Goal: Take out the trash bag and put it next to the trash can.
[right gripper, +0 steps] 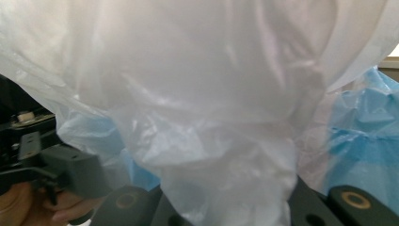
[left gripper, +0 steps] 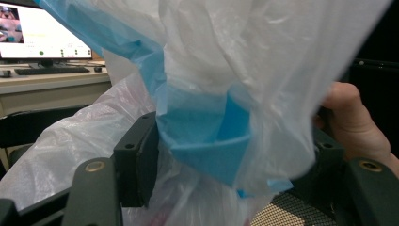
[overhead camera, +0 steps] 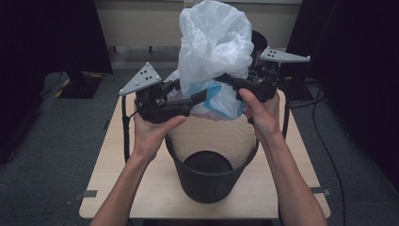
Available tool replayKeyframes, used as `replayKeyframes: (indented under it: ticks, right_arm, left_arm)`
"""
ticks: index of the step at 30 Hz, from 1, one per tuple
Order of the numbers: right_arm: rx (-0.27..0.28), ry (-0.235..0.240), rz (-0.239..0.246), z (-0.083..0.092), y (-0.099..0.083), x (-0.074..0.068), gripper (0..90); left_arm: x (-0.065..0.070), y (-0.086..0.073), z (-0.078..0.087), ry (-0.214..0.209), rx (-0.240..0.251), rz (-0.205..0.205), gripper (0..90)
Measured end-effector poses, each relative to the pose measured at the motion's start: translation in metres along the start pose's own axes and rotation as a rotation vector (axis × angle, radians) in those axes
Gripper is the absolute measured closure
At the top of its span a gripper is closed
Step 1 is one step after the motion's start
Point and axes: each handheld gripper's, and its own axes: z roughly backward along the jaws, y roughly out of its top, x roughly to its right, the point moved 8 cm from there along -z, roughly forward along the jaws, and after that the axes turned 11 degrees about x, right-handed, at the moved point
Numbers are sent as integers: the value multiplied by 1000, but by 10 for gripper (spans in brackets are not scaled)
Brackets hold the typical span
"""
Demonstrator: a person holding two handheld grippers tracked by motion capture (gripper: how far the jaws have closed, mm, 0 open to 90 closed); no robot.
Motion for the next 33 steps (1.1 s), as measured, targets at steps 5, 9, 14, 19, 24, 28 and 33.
replayKeyframes:
  ticks: [5,9,14,19,24,28,33]
  right_arm:
    - [10,-21,-7,-3,4,15,881]
    - [10,-44,-22,-6,5,28,881]
    - [19,-75,-40,-5,5,44,882]
    - [12,-114,-46,-3,7,61,882]
    - [21,-152,-50,3,10,79,882]
    - [10,-199,-49,7,8,95,881]
    - [-9,-240,-47,11,2,114,882]
  left_arm:
    - [2,-3,3,17,-9,-14,343]
    - [2,-1,8,37,-5,-33,337]
    - [-5,1,18,56,6,-32,334]
    - [-9,0,21,59,0,-28,335]
    - [-14,-9,22,63,-18,-11,334]
    - [-18,-14,24,66,-25,-6,330]
    - [-22,-15,29,72,-24,-13,299]
